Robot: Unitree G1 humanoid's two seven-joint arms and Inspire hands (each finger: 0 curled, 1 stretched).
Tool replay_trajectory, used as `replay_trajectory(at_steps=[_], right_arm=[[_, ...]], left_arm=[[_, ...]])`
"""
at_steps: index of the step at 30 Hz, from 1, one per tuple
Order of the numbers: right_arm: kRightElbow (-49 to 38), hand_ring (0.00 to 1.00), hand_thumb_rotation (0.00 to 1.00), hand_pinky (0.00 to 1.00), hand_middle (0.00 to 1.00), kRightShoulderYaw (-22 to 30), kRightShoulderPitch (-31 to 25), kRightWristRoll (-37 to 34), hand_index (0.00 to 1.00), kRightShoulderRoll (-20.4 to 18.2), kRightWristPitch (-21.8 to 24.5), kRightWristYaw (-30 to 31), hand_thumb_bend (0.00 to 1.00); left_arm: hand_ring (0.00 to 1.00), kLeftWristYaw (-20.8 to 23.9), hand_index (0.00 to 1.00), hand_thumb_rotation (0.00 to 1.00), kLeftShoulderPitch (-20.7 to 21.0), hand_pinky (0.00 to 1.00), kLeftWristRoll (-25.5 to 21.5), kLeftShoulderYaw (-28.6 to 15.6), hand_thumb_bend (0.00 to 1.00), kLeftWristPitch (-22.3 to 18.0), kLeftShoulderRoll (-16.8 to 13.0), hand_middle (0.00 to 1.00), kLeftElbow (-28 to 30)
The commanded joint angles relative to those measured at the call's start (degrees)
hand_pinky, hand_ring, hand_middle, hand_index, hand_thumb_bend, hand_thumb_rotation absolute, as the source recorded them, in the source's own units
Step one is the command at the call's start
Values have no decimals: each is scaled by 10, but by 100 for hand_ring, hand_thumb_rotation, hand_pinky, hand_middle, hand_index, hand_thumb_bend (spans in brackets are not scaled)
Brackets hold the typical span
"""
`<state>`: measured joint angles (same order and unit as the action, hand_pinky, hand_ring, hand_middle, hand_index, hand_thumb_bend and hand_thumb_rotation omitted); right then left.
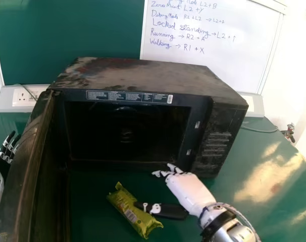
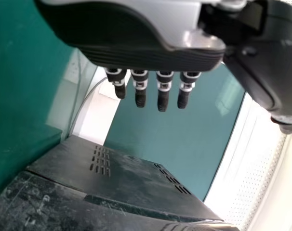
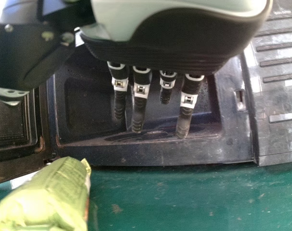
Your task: Put biscuit inside oven
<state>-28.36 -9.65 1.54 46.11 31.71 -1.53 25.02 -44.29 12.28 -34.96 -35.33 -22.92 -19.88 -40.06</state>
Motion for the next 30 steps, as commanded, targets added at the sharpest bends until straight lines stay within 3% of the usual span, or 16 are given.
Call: replay_trajectory(at_steps=[1, 11, 19, 30], right_arm=[[-14, 72, 75, 63, 76, -10, 3, 12, 84, -6, 13, 16, 99], [-48, 74, 74, 64, 78, -36, 23, 23, 85, -24, 44, 83, 97], [-56, 73, 75, 62, 78, -55, 33, 45, 84, -28, 38, 99, 100], [-66, 73, 76, 61, 76, -72, 35, 96, 82, -36, 44, 118, 98]], left_arm=[[71, 0, 90, 0, -16, 46, -3, 3, 13, -6, 28, 78, -19], [73, 2, 90, 0, -17, 50, -3, 4, 13, -4, 30, 79, -14], [71, 3, 89, 0, -17, 46, -4, 5, 13, -4, 33, 79, -10], [73, 5, 90, 0, -21, 53, -1, 6, 13, -6, 36, 80, -1]])
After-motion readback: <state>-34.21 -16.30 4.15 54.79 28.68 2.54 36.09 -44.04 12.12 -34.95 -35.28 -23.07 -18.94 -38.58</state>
